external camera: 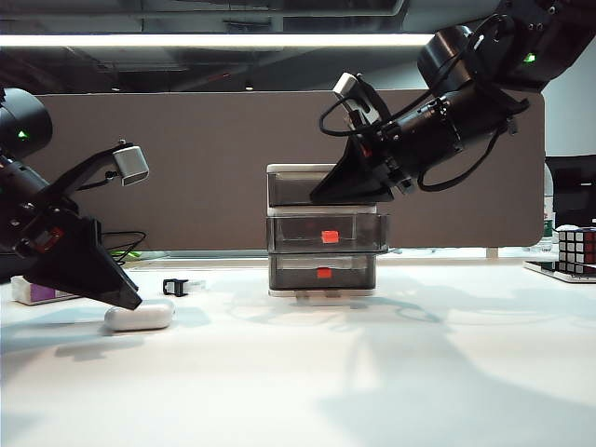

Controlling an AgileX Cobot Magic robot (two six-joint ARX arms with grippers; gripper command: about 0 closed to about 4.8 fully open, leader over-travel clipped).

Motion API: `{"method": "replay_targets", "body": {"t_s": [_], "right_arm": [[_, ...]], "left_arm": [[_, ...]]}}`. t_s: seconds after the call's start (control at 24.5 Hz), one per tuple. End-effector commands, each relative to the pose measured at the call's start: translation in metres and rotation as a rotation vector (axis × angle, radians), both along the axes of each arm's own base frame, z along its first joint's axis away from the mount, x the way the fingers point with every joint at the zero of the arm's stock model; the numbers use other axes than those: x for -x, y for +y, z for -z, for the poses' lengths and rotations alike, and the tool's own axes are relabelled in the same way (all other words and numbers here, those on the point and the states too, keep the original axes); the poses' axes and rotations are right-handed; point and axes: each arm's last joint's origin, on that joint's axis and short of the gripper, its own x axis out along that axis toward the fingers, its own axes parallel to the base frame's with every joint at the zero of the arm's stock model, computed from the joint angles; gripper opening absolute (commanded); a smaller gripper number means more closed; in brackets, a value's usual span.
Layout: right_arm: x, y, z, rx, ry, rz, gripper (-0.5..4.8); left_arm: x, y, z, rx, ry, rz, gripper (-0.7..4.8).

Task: Open the second layer of the drawer on the table, pick up the earphone case on the table and put it in, and finally close the drawer.

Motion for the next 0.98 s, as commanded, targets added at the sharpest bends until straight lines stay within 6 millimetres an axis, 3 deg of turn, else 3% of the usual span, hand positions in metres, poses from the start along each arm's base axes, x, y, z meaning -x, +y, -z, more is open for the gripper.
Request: {"method": "replay_targets", "body": {"t_s": [0.04,0.7,0.82,0.98], "right_arm": [[0.0,0.001,-0.004,-0.004,-0.02,-0.01,-0.05],[0.0,0.001,-0.004,-0.005,-0.021,-0.01,-0.05],[0.0,0.001,-0.004,-0.005,-0.022,-0.01,-0.05],[0.0,0.001,-0.004,-0.005,-0.022,-0.01,-0.05]], "left_arm": [[-0.004,0.0,0.003,0.007,-0.004,0.016,3.94],[-0.009,-0.013,0.023,-0.02,0.009,0.058,3.93],[-0.01,-0.017,0.027,-0.041,0.012,0.061,3.62],[-0.009,-0.019,0.028,-0.083,-0.004,0.069,3.62]]}}
